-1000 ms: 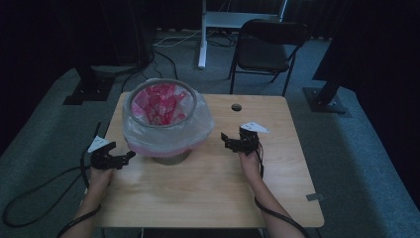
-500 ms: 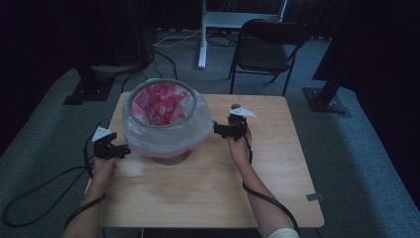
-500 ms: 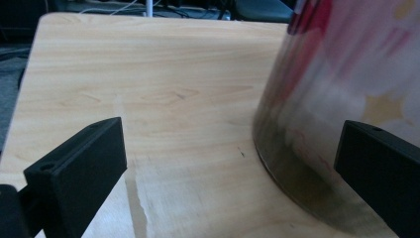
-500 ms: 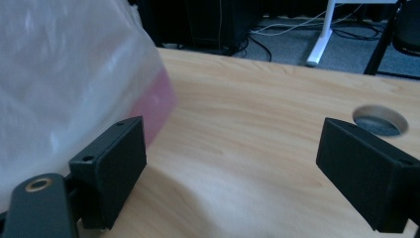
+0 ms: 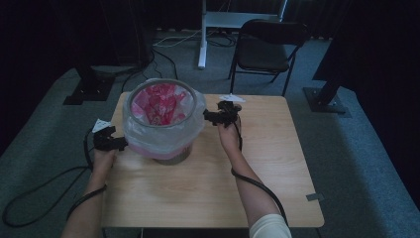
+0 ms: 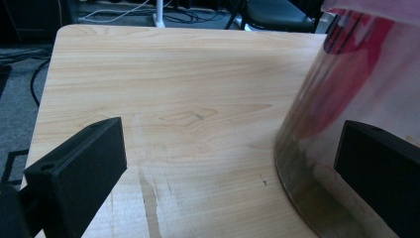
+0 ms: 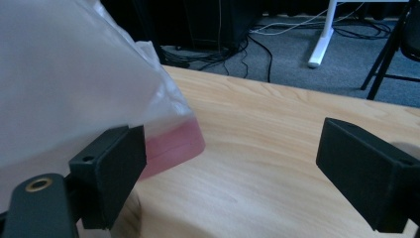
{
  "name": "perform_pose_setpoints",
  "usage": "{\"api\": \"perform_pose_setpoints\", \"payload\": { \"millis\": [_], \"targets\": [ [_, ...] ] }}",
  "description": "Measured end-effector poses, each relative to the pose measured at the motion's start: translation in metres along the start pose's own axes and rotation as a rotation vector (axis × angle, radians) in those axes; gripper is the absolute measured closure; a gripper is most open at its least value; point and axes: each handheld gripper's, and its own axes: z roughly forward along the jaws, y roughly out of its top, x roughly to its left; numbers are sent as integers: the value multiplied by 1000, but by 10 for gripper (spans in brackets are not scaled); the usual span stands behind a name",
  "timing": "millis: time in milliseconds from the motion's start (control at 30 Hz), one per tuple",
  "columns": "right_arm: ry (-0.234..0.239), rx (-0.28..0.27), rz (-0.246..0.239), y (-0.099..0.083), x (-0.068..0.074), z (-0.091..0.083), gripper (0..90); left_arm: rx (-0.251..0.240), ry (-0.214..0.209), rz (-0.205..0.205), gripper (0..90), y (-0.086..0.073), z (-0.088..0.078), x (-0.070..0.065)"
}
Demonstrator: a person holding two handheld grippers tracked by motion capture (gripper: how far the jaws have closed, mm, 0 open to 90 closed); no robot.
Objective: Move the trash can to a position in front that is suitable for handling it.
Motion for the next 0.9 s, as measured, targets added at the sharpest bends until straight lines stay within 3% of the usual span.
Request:
{"api": "perform_pose_setpoints", "payload": {
  "millis": [133, 233, 400, 600, 900],
  "targets": [
    [-8, 4, -11, 9, 6, 6, 115, -4, -7, -19, 0, 5, 5, 1],
    [-8, 11, -7, 14, 11, 11, 116, -18, -3, -18, 0, 8, 7, -1],
    [-5, 28, -39, 15, 18, 18, 116, -24, -2, -15, 0, 16, 8, -2],
    [8, 41, -15, 13, 18, 21, 115, -31, -11, 0, 0, 24, 10, -7],
    [68, 32, -6, 17, 24, 21, 121, -30, -25, 15, 0, 28, 10, -11]
  ]
}}
